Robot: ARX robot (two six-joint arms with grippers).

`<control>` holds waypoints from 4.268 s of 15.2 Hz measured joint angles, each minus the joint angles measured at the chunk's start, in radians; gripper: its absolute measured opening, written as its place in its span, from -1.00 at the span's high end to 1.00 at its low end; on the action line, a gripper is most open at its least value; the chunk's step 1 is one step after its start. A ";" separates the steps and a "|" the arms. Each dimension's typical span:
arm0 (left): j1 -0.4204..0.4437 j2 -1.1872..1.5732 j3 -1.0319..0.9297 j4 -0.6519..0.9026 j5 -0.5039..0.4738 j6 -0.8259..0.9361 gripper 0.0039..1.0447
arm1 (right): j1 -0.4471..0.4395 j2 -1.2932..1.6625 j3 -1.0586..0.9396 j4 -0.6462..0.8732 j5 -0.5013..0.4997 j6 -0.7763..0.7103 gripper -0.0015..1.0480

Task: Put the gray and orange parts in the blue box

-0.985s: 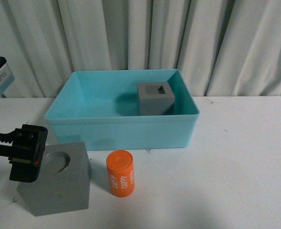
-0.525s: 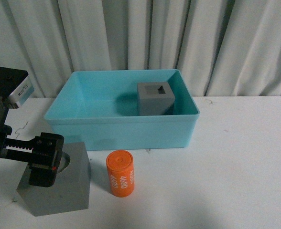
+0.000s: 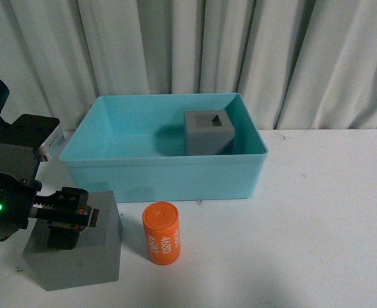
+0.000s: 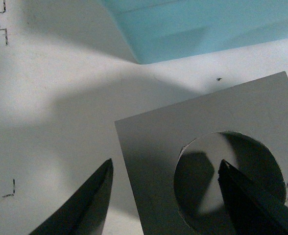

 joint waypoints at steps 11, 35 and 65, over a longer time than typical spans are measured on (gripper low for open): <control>0.041 -0.414 0.189 -0.277 0.167 -0.061 0.65 | 0.000 0.000 0.000 0.000 0.000 0.000 -0.87; 0.118 0.353 0.689 -0.119 0.092 0.188 -0.62 | 0.000 0.000 0.000 0.000 0.000 0.000 -0.87; 0.210 -1.708 -0.695 -0.117 0.162 0.023 0.97 | 0.000 0.001 0.000 0.001 0.000 0.000 -0.87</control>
